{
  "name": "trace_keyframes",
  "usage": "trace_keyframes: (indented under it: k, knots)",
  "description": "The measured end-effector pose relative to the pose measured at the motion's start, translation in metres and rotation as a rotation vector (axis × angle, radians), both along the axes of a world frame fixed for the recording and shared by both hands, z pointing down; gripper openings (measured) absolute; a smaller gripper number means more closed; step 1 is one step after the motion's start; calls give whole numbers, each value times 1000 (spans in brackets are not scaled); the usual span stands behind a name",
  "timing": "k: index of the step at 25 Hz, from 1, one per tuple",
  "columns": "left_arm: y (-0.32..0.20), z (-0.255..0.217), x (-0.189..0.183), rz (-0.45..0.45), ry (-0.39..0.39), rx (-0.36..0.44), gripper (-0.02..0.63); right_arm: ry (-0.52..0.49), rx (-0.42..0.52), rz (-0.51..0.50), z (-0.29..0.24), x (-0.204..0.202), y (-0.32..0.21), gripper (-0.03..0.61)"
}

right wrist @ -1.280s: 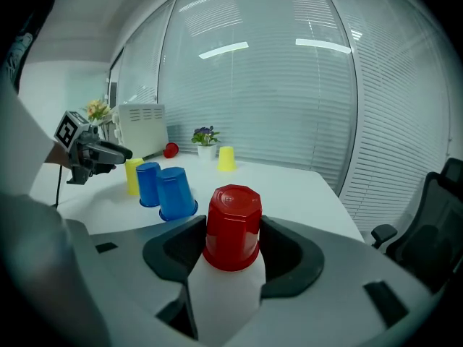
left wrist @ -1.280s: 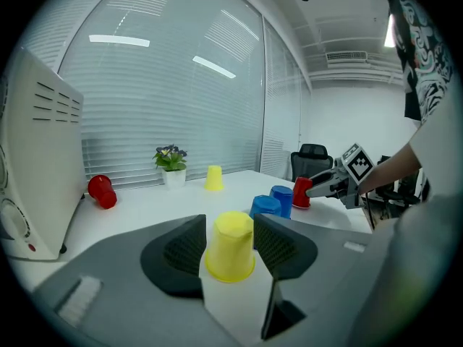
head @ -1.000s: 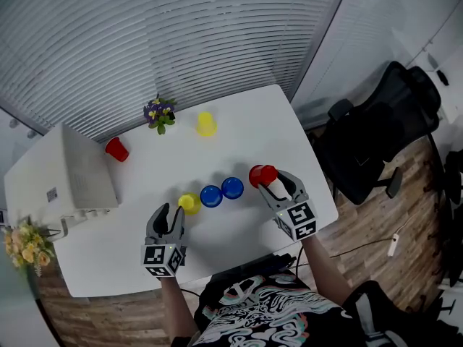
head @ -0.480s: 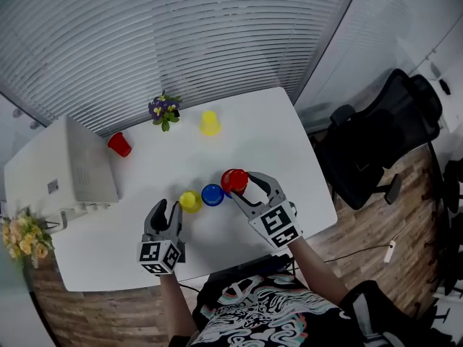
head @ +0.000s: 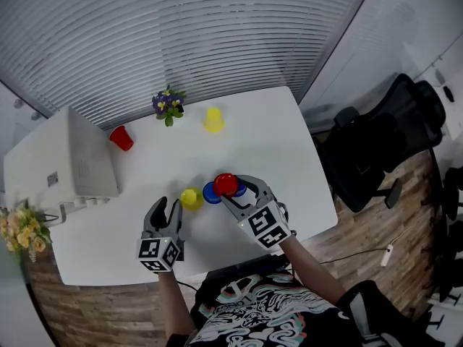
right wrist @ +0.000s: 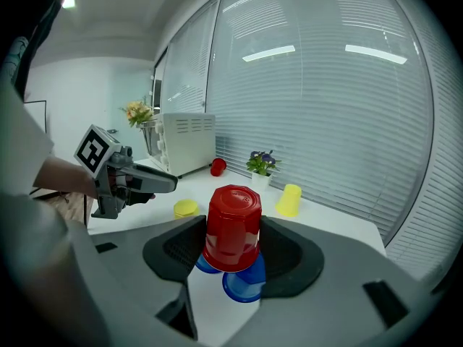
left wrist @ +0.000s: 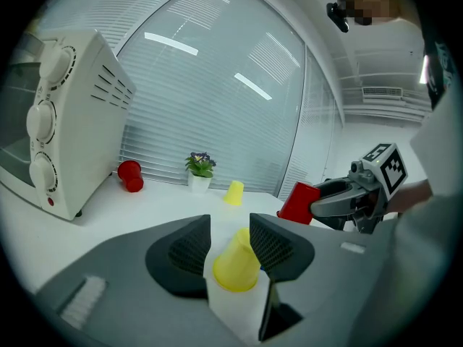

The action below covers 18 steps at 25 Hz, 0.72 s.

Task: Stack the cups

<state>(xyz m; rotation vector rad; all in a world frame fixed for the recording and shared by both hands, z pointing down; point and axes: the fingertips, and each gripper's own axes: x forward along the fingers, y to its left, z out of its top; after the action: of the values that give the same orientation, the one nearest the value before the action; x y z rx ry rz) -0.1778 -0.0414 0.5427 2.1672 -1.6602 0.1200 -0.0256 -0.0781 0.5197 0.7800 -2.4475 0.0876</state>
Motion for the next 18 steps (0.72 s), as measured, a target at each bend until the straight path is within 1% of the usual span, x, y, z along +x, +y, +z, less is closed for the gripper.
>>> trace_keyframes:
  k: [9, 18]
  knots:
    - [0, 4, 0, 0, -3, -10, 169, 10, 0, -3, 2, -3, 1, 230]
    - [-2, 3, -2, 2, -1, -4, 169, -27, 1, 13, 4, -2, -1, 236]
